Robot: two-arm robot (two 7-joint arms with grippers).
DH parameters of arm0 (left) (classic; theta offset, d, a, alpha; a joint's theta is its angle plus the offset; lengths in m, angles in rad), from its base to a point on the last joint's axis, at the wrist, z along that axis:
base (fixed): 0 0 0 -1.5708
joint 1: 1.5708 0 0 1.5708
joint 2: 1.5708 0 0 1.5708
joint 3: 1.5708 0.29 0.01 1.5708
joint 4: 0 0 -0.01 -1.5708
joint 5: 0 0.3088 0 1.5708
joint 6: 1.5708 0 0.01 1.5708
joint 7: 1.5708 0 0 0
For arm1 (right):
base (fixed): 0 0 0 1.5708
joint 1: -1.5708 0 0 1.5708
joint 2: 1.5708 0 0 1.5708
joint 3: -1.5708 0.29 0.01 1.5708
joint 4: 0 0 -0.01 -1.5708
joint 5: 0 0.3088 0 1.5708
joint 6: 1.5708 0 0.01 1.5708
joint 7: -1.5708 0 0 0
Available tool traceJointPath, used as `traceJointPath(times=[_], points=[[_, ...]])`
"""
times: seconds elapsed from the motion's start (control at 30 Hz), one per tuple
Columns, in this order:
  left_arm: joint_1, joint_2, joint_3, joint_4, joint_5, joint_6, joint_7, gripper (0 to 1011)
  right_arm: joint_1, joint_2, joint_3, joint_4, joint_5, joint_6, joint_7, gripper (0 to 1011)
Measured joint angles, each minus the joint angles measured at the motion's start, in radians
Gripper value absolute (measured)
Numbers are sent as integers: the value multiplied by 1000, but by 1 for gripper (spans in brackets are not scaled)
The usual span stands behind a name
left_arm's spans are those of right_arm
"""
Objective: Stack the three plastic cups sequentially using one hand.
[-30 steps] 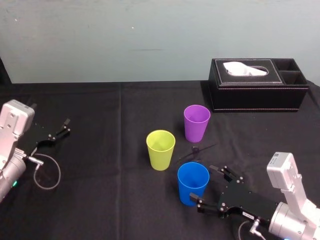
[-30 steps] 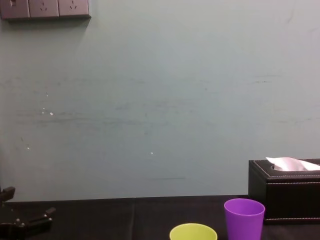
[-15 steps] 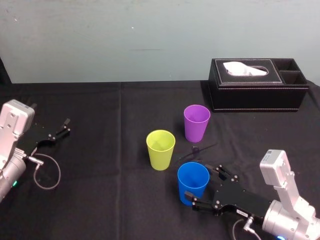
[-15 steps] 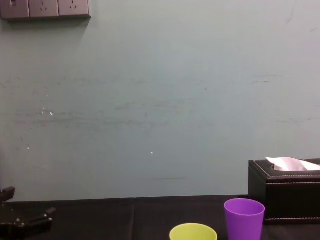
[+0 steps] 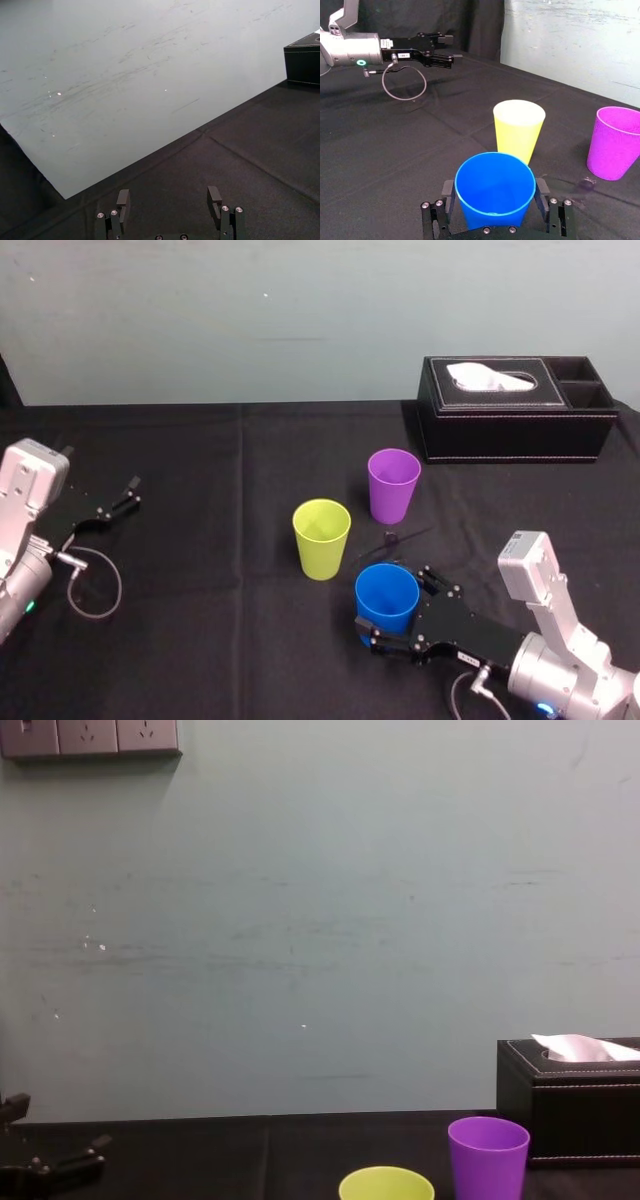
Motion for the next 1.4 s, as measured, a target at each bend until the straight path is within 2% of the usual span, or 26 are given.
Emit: traceJointPath(times=[0.23, 0.4, 0.53, 0.87, 1.4], points=[[0, 0, 0, 0, 0, 0, 0, 1010, -3, 2, 3, -2, 1, -2, 0, 964], [0, 0, 0, 0, 0, 0, 0, 1010, -4, 2, 4, -3, 2, -4, 1, 814], [0, 0, 0, 0, 0, 0, 0, 1010, -5, 3, 4, -3, 2, -4, 1, 761], [0, 0, 0, 0, 0, 0, 0, 1010, -5, 3, 5, -4, 3, -6, 1, 722], [0, 0, 0, 0, 0, 0, 0, 1010, -9, 5, 10, -4, 3, -17, 0, 722]])
